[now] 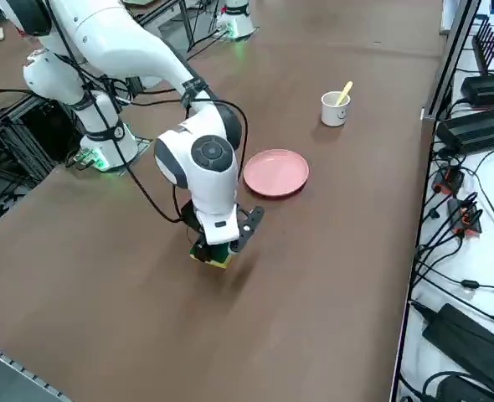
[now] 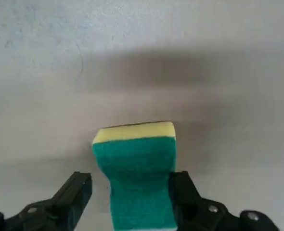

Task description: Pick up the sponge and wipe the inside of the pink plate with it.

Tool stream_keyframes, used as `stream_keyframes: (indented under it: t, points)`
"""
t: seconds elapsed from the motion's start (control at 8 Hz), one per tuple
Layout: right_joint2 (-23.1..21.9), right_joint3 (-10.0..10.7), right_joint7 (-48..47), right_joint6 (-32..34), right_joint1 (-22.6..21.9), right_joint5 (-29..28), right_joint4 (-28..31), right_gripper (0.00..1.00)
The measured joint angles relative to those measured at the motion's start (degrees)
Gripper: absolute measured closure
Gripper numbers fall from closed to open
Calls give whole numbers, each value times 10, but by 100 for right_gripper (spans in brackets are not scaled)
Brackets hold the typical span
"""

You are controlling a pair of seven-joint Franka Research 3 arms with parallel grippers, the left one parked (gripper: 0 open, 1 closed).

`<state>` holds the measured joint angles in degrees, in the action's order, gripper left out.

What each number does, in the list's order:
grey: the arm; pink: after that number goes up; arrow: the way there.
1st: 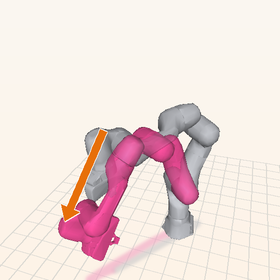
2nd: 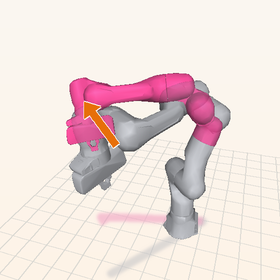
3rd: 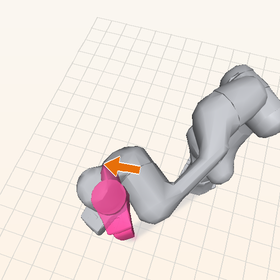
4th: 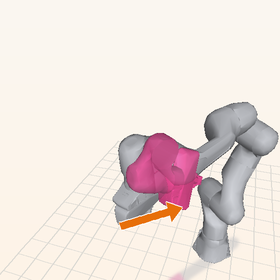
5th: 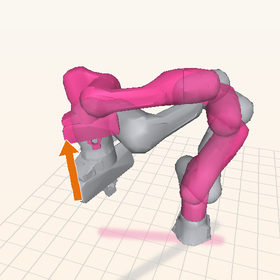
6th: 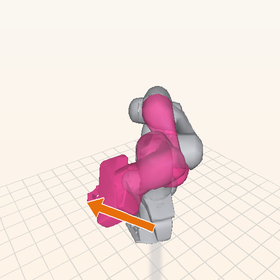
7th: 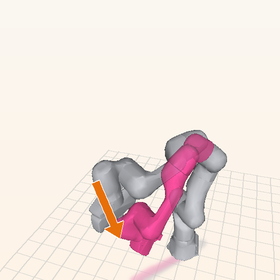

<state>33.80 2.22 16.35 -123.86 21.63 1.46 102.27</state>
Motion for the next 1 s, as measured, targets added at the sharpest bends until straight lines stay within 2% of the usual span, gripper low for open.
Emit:
stream_keyframes:
  t: [0.62, 1.0]
  points:
    - [0, -1, 1, -1, 0, 1, 9, 2]
    - [-3, 0, 2, -4, 2, 31, 9, 2]
